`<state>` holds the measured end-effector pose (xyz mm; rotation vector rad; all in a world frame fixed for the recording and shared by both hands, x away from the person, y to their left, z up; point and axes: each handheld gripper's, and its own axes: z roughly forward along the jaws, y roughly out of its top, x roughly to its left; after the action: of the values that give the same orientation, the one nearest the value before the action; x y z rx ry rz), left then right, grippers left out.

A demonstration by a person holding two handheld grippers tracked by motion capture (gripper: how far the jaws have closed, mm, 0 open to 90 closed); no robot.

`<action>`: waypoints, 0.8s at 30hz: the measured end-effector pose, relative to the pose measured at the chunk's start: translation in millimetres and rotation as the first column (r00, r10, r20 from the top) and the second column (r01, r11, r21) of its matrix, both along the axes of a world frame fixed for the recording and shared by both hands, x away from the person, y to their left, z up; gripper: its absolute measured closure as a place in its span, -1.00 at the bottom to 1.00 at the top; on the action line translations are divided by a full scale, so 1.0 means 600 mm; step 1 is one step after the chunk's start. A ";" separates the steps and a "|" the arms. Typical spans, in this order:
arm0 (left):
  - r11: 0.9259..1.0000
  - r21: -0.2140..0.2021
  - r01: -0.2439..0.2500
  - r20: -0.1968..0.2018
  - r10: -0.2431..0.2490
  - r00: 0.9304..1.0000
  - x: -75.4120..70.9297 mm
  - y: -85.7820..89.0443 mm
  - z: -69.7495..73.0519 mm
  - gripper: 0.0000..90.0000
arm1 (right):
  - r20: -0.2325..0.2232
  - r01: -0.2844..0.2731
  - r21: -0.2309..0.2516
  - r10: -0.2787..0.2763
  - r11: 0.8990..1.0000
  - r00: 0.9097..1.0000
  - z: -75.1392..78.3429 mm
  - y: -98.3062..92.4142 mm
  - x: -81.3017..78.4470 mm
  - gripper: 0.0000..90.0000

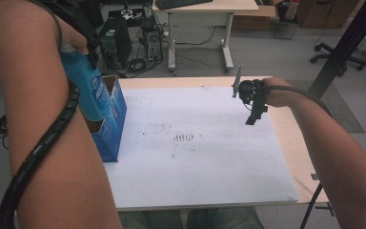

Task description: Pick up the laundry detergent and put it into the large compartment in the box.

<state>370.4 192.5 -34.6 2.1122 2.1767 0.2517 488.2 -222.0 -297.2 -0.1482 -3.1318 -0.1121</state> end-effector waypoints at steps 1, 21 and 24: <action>1.000 -0.001 0.006 -0.001 -0.006 1.000 0.001 0.005 -0.001 -0.16 | -0.003 0.001 -0.003 -0.001 1.000 1.000 0.000 0.001 0.000 -0.93; 1.000 -0.011 0.028 0.001 -0.028 1.000 0.030 0.080 -0.027 -0.16 | 0.006 0.015 -0.010 -0.015 1.000 1.000 0.014 0.023 -0.001 -0.93; 0.999 -0.016 0.033 0.004 -0.032 0.999 0.032 0.085 -0.026 -0.16 | 0.008 0.018 -0.012 -0.018 1.000 1.000 0.016 0.024 -0.001 -0.93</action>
<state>389.5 243.6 -50.1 2.1348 2.1329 0.2351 487.5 -207.5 -287.5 -0.1761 -3.1397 -0.0937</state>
